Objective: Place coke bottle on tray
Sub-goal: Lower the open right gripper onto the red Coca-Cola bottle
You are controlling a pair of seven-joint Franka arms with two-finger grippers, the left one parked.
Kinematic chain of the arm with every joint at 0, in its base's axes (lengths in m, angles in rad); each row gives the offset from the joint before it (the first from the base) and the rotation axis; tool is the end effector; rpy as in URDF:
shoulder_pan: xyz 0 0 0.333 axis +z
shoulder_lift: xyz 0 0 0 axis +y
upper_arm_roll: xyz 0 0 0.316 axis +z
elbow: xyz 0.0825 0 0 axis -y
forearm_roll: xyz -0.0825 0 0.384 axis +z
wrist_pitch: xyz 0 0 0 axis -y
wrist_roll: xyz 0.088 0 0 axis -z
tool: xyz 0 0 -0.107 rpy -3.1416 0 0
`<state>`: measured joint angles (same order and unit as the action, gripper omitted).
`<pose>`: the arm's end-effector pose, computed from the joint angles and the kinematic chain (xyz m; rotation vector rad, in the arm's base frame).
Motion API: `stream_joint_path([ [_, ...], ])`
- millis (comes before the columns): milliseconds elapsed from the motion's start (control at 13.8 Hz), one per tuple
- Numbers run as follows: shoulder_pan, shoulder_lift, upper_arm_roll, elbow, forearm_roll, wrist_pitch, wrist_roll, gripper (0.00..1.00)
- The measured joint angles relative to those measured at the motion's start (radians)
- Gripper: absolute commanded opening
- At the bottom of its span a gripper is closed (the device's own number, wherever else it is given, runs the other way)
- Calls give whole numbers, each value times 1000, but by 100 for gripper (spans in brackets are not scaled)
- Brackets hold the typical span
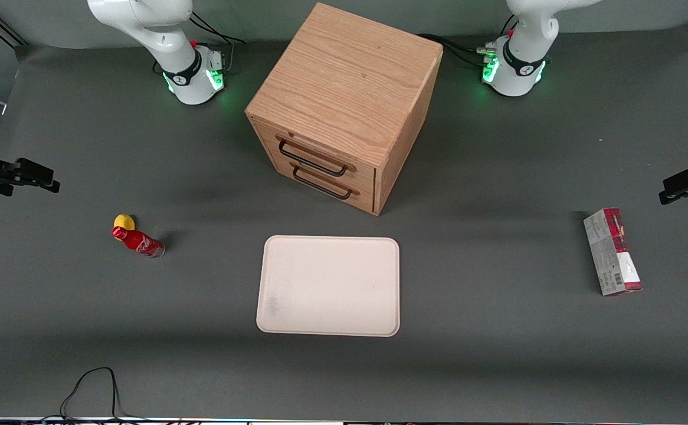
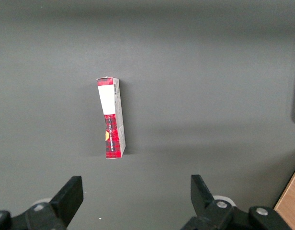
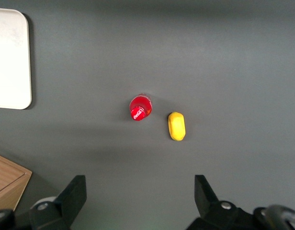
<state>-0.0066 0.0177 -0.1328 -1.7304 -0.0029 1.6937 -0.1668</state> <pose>0.5572 -0.0779 0.5494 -3.1370 -0.0436 0.0854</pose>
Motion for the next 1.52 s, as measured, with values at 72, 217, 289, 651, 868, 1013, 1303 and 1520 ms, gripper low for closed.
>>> stream_joint_path([
  [72, 0, 0, 1, -37, 0, 35, 0, 100],
  [217, 1, 0, 2, -108, 0, 104, 0, 100],
  [289, 2, 0, 2, -142, 0, 142, 0, 100],
  [651, 22, 19, 4, -290, 1, 341, 0, 100],
  [868, 22, 61, 3, -311, 1, 411, 0, 100],
  [1013, 22, 95, 3, -313, 1, 450, 0, 100],
  [1303, 22, 140, 3, -357, 26, 552, 0, 100],
  [1520, 22, 159, 3, -389, 27, 604, 0, 100],
])
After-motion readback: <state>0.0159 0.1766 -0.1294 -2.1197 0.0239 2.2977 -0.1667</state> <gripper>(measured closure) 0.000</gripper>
